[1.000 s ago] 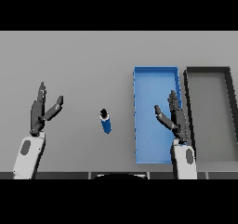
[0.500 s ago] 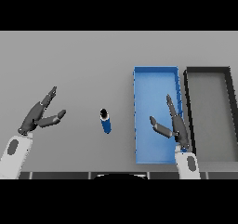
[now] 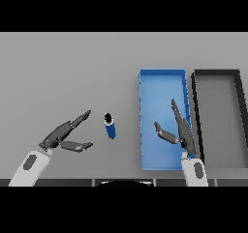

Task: Pick up the blue pipe and place it into the blue bin.

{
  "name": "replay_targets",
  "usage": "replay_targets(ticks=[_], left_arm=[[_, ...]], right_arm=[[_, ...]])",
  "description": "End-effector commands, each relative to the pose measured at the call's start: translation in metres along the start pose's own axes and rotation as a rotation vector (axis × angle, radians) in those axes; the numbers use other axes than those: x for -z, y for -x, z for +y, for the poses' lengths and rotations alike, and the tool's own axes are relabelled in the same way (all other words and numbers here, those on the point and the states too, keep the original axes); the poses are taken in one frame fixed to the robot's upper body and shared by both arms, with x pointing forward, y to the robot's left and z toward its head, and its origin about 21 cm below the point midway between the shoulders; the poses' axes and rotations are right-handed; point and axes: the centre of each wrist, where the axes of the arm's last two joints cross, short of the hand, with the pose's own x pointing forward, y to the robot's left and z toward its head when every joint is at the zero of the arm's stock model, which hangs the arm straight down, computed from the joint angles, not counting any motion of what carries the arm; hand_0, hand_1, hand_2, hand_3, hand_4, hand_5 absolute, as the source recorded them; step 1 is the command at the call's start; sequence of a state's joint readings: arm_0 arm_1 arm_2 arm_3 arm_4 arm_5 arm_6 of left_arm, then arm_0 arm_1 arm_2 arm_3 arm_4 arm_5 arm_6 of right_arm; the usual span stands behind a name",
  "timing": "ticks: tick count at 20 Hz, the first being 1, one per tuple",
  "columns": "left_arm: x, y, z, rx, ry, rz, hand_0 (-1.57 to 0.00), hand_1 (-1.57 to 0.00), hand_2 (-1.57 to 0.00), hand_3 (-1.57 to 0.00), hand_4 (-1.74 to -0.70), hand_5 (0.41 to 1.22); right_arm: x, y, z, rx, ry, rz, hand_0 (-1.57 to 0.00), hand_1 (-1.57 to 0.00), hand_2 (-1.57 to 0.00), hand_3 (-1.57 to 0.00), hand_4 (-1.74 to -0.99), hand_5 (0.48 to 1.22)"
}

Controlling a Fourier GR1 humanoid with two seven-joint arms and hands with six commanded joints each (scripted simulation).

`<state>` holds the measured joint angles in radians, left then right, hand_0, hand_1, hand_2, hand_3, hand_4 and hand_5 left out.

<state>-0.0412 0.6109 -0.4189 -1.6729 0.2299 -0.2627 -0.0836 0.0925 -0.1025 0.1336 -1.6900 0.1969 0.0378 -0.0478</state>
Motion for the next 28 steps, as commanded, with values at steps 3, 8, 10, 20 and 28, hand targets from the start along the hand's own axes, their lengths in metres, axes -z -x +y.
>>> replay_targets(ticks=[3,8,10,20,28], left_arm=[[0.010,0.007,-0.017,0.012,0.007,-0.012,0.00,0.00,0.00,0.00,-1.19,0.466],[0.039,0.014,-0.036,-0.024,0.032,0.008,0.00,0.00,0.00,0.00,-1.21,0.468],[0.051,0.023,-0.044,-0.044,0.045,0.032,0.00,0.00,0.00,0.00,-1.19,0.467],[0.095,0.030,-0.068,-0.102,0.085,-0.038,0.00,0.00,0.00,0.00,-1.21,0.533],[0.110,0.025,-0.083,-0.172,0.065,-0.089,-0.89,-1.00,-1.03,-1.01,-1.53,0.988]], right_arm=[[-0.004,0.000,0.001,0.007,-0.003,-0.011,0.00,0.00,0.00,0.00,-1.223,0.619],[-0.002,-0.004,0.001,0.006,0.012,-0.007,0.00,0.00,0.00,0.00,-1.229,0.622],[-0.006,-0.004,0.000,0.013,0.005,-0.010,0.00,0.00,0.00,0.00,-1.223,0.618],[-0.008,-0.002,-0.006,0.023,0.023,0.014,0.00,0.00,0.00,0.00,-1.206,0.606],[-0.011,-0.003,-0.008,0.028,0.022,0.006,0.00,0.00,0.00,0.00,-1.195,0.604]])
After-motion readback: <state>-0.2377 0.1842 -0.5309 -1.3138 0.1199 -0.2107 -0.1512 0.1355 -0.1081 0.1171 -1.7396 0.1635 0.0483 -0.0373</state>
